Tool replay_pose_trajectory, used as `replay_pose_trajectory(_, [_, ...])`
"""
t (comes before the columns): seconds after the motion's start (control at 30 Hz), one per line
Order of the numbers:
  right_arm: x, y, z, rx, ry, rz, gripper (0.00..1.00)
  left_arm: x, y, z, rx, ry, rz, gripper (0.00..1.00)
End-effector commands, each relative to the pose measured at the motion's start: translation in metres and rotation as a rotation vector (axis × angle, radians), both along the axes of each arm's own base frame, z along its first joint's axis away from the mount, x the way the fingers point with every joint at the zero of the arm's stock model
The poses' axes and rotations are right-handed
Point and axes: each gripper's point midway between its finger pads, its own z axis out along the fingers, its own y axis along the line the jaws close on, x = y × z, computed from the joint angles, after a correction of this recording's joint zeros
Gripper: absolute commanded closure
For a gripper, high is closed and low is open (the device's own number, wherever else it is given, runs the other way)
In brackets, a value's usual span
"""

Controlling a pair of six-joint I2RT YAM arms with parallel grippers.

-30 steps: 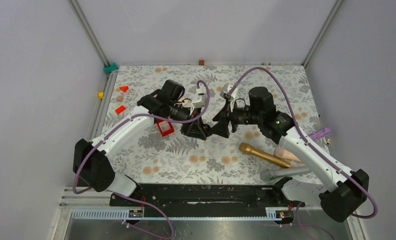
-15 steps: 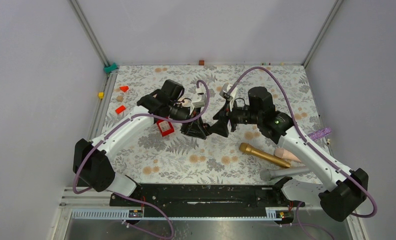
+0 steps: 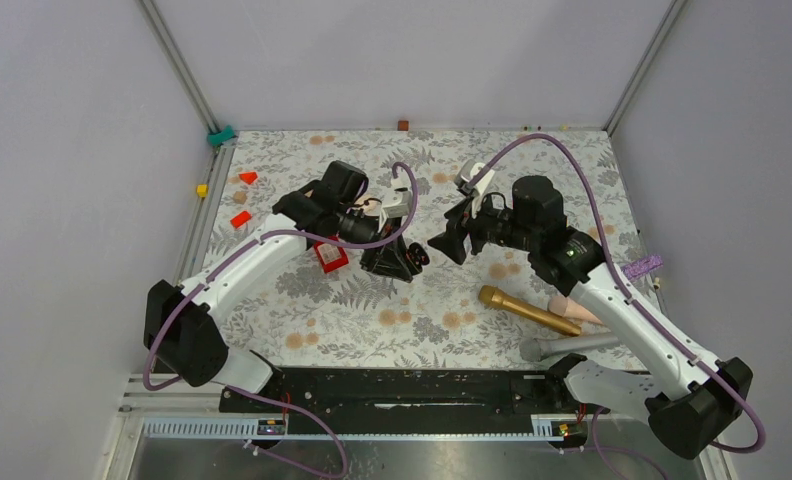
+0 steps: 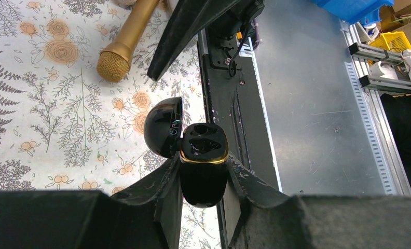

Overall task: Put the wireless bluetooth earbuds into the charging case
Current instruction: Open the charging case.

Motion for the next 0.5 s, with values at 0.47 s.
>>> replay_pose_trajectory(0.47, [0.089,-0.084,-0.047,-0.329,0.22,-0.311,0.23,0.016,0.018,0.036,-0.085,-0.146,0.058,1.0])
